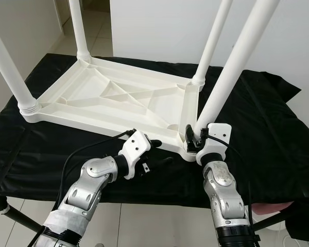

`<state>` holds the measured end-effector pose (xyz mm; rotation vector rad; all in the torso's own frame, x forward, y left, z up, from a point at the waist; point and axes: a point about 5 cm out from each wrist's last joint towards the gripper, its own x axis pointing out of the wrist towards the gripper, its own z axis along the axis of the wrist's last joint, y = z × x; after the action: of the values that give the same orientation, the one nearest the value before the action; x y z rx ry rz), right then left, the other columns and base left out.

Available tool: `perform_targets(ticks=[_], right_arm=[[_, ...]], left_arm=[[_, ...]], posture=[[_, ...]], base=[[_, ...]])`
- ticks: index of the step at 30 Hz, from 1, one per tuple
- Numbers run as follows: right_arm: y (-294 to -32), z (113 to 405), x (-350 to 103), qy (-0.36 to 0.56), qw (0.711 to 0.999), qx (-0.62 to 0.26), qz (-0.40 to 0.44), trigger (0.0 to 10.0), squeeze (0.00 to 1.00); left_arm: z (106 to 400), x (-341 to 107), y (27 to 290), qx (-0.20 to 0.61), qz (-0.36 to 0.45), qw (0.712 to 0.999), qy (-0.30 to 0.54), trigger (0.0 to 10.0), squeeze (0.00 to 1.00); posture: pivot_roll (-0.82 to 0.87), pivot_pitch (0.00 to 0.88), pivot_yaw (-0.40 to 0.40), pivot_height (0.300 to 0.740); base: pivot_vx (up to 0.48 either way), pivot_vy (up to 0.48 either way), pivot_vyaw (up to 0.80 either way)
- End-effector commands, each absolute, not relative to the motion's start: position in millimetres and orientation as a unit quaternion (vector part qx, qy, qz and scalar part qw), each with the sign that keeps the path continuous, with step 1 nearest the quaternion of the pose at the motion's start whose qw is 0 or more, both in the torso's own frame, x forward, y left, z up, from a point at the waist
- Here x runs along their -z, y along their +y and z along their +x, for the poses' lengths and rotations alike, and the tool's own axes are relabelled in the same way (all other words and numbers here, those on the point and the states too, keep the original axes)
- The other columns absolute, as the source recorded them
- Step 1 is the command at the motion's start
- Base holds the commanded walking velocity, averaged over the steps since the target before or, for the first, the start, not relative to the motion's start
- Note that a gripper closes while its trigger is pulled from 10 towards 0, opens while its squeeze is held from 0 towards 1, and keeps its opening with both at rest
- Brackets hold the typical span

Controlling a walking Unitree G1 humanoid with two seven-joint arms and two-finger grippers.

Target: Building children table

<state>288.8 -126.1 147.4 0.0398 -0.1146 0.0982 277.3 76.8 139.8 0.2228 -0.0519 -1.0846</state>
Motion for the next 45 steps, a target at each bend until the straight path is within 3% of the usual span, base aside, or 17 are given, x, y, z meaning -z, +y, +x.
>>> perform_targets(ticks=[1,2,3,4,5,17,24,25,26,27,29,30,37,38,39,43,45], right_arm=[[-125.1,289.8,-151.8,-0.067,0.995,-0.073,0.031,10.0,1.00],[-126.0,290.2,-152.3,-0.069,0.992,-0.104,0.023,10.0,1.00],[-129.2,291.1,-152.0,-0.068,0.988,-0.140,0.015,10.0,0.85],[-129.2,291.1,-152.0,-0.068,0.988,-0.140,0.015,10.0,0.85],[-136.4,292.8,-151.3,-0.061,0.980,-0.187,0.008,10.0,0.00],[-171.3,308.5,-135.3,-0.007,0.937,-0.343,-0.069,10.0,0.00],[-170.3,316.6,-126.9,0.011,0.916,-0.393,-0.081,10.0,0.00],[-169.8,317.5,-125.7,0.013,0.912,-0.401,-0.084,6.9,0.00],[-169.4,318.0,-124.8,0.016,0.909,-0.407,-0.084,4.8,0.00],[-169.0,318.6,-124.3,0.016,0.908,-0.410,-0.083,4.2,0.00],[-168.7,319.0,-124.0,0.017,0.907,-0.412,-0.082,4.2,0.00],[-168.4,319.9,-123.6,0.016,0.905,-0.417,-0.083,0.0,0.00],[-168.0,319.9,-119.6,0.011,0.897,-0.434,-0.083,0.0,0.00],[-166.9,318.8,-118.5,0.009,0.901,-0.427,-0.080,2.9,0.00],[-164.3,318.0,-116.6,0.007,0.909,-0.412,-0.070,10.0,0.00],[-161.5,317.5,-115.8,0.004,0.918,-0.391,-0.065,10.0,0.00],[-158.1,318.6,-115.5,-0.006,0.942,-0.328,-0.072,10.0,0.00]], left_arm=[[279.6,-141.0,76.1,0.503,0.105,0.857,-0.029,10.0,0.00],[278.8,-140.8,76.0,0.503,0.105,0.857,-0.029,10.0,0.00],[277.4,-140.3,75.7,0.504,0.104,0.857,-0.029,10.0,0.00],[277.4,-140.3,75.7,0.504,0.104,0.857,-0.029,10.0,0.00],[275.2,-139.2,75.2,0.507,0.102,0.855,-0.027,10.0,0.00],[269.4,-137.1,68.0,0.521,0.099,0.847,-0.028,10.0,0.00],[270.0,-137.7,68.0,0.522,0.103,0.846,-0.029,10.0,0.00],[269.8,-137.6,67.8,0.523,0.103,0.846,-0.028,10.0,0.00],[269.6,-137.7,67.7,0.524,0.102,0.845,-0.027,10.0,0.00],[269.5,-138.0,67.5,0.525,0.102,0.845,-0.028,10.0,0.00],[269.5,-138.1,67.4,0.525,0.102,0.844,-0.028,10.0,0.00],[269.2,-138.2,67.1,0.526,0.105,0.843,-0.030,10.0,0.00],[267.1,-137.4,65.8,0.531,0.103,0.841,-0.029,10.0,0.00],[266.1,-136.6,65.2,0.531,0.102,0.841,-0.028,10.0,0.00],[264.6,-135.3,64.3,0.532,0.100,0.840,-0.026,10.0,0.00],[263.7,-134.4,63.8,0.532,0.099,0.840,-0.026,10.0,0.00],[265.5,-134.2,63.9,0.525,0.102,0.845,-0.030,10.0,0.00]], posture=[[-0.03,0.000,-0.071,0.740],[-0.02,0.000,-0.073,0.740],[-0.02,0.000,-0.073,0.740],[-0.02,0.000,-0.073,0.740],[-0.02,0.000,-0.074,0.740],[-0.02,0.000,-0.073,0.740],[-0.02,0.000,-0.065,0.740],[-0.02,0.000,-0.064,0.740],[-0.02,0.000,-0.064,0.740],[-0.02,0.000,-0.060,0.740],[-0.02,0.000,-0.060,0.740],[-0.02,0.000,-0.058,0.740],[-0.01,0.000,-0.063,0.740],[-0.01,0.000,-0.064,0.740],[-0.02,0.000,-0.065,0.740],[-0.02,0.000,-0.067,0.740],[-0.03,0.000,-0.067,0.740]], base=[[0.000,0.000,0.00],[0.000,0.000,0.00],[0.000,0.000,0.00],[0.000,0.000,0.00],[0.000,0.000,0.00],[0.000,0.000,0.00],[0.000,0.000,0.00],[0.000,0.000,0.00],[0.000,0.000,0.00],[0.000,0.000,0.00],[0.000,0.000,0.00],[0.000,0.000,0.00],[0.000,0.000,0.00],[0.000,0.000,0.00],[0.000,0.000,0.00],[0.000,0.000,0.00],[0.000,0.000,0.00]])
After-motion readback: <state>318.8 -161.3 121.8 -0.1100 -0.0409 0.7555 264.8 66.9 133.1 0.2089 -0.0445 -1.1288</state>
